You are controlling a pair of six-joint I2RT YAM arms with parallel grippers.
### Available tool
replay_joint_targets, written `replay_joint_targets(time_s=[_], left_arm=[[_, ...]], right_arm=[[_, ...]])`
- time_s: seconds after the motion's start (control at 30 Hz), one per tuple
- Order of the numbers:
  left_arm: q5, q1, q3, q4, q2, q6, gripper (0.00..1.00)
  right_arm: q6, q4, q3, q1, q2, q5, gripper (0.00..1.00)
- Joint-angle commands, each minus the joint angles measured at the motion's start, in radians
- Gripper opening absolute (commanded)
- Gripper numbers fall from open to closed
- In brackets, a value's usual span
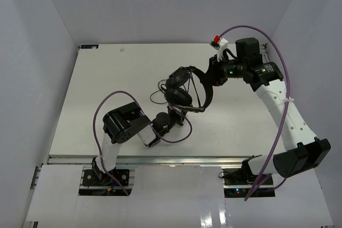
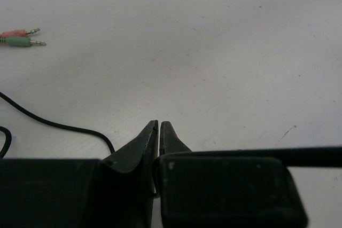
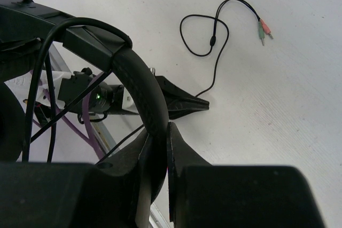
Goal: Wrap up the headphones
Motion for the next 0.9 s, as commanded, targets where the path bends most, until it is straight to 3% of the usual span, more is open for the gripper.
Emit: replay_joint_targets(time_s=[0.0,0.23,0.53,0.87], left_arm=[[0.169,0.044,-0.027,0.481,-0.051,-0.15,0.16],[0.375,0.182,-0.043,0.481,-0.051,-0.302,0.15],[0.646,0.401,0.052,0.471,-0.068,-0.524,0.21],[0.815,0.505,0.176,0.333,-0.121,-0.653,0.2]], right_arm=[[0.029,0.044,0.023,-0.01,-0.045,-0.067,0.08],[0.012,0.043,0.013,-0.012,-0.065,-0.1,0.08],[-0.153,0.037,-0.065,-0.008,-0.135,-0.006,0.08],[-0.336,-0.002,-0.167,0.089,-0.173,0.105,0.08]])
